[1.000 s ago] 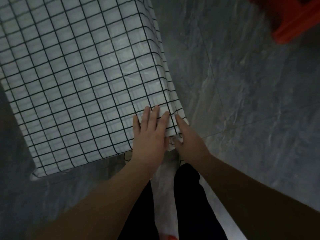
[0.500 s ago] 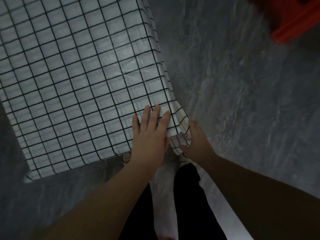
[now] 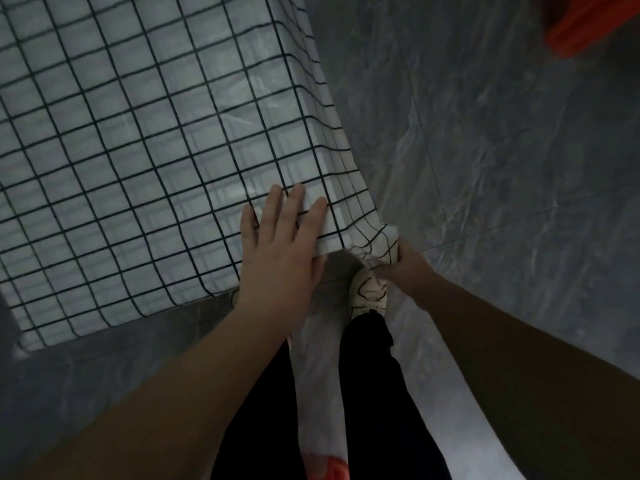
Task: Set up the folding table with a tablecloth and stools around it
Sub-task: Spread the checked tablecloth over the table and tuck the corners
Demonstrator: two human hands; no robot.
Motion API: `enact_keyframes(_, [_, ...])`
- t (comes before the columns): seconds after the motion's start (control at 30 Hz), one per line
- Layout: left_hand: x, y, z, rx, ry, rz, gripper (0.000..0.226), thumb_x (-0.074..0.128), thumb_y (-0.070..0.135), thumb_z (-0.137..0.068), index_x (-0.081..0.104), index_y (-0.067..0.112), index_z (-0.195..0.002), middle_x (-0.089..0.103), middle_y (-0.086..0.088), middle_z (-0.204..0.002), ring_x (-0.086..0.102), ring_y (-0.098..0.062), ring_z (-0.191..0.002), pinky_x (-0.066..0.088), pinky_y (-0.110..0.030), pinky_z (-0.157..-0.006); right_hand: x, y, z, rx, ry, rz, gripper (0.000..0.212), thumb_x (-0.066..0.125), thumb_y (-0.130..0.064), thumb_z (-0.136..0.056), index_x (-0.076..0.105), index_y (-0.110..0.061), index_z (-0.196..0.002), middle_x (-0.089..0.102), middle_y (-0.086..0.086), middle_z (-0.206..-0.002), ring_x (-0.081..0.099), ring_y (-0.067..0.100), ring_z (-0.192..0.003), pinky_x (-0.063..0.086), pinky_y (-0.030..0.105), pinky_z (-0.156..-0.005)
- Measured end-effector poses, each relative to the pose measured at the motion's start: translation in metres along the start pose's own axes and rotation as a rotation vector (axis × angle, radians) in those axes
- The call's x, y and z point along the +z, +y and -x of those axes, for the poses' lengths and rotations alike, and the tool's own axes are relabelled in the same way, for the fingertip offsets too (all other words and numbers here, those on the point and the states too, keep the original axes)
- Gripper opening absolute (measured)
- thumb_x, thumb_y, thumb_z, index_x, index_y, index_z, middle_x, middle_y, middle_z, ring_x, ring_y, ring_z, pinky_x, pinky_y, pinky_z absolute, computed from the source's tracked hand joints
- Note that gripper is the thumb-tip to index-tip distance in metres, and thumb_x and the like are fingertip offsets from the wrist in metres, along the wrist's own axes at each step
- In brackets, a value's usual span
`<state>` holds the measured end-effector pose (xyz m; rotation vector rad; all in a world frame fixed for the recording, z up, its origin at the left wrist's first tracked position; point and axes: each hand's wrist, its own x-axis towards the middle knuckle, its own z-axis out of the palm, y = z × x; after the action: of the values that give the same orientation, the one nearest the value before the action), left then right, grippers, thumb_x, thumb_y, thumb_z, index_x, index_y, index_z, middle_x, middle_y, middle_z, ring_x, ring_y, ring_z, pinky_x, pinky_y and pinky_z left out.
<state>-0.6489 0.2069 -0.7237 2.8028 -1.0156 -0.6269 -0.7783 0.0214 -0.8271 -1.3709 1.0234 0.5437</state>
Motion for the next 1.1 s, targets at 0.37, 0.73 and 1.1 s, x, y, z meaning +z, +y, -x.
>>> enact_keyframes(0.37, [0.002,0.001,0.0,0.011,0.022,-0.02,0.075,0.065,0.034,-0.09,0.028,0.022,-0.154,0.02,-0.012,-0.163,0.008,-0.035,-0.152,0.01,-0.063,-0.118,-0.029,0.0,0.023,0.227,-0.387,-0.912,0.072,0.081,-0.03,-0.064,0.062,-0.004,-0.129,0.056,0.024,-0.137,0.056,0.038,-0.125,0.047,0.052,-0.104])
enact_keyframes(0.73, [0.003,-0.001,0.0,0.021,0.033,-0.026,0.072,0.062,0.036,-0.093,0.027,0.022,-0.154,0.02,-0.011,-0.163,0.008,-0.035,-0.152,0.01,-0.063,-0.119,-0.036,0.02,0.022,0.046,-0.138,-0.939,0.017,0.067,-0.015,-0.083,0.071,-0.006,-0.097,0.069,0.015,-0.101,0.063,0.035,-0.105,0.027,0.063,-0.114])
enact_keyframes(1.1, [0.005,-0.001,0.0,0.023,0.033,-0.022,0.07,0.058,0.037,-0.094,0.027,0.022,-0.154,0.02,-0.011,-0.163,0.008,-0.036,-0.152,0.011,-0.064,-0.118,-0.05,0.042,0.025,0.208,-0.071,-0.812,0.048,0.068,-0.018,-0.078,0.052,-0.004,-0.122,0.06,0.013,-0.097,0.058,0.025,-0.077,0.046,0.035,-0.066])
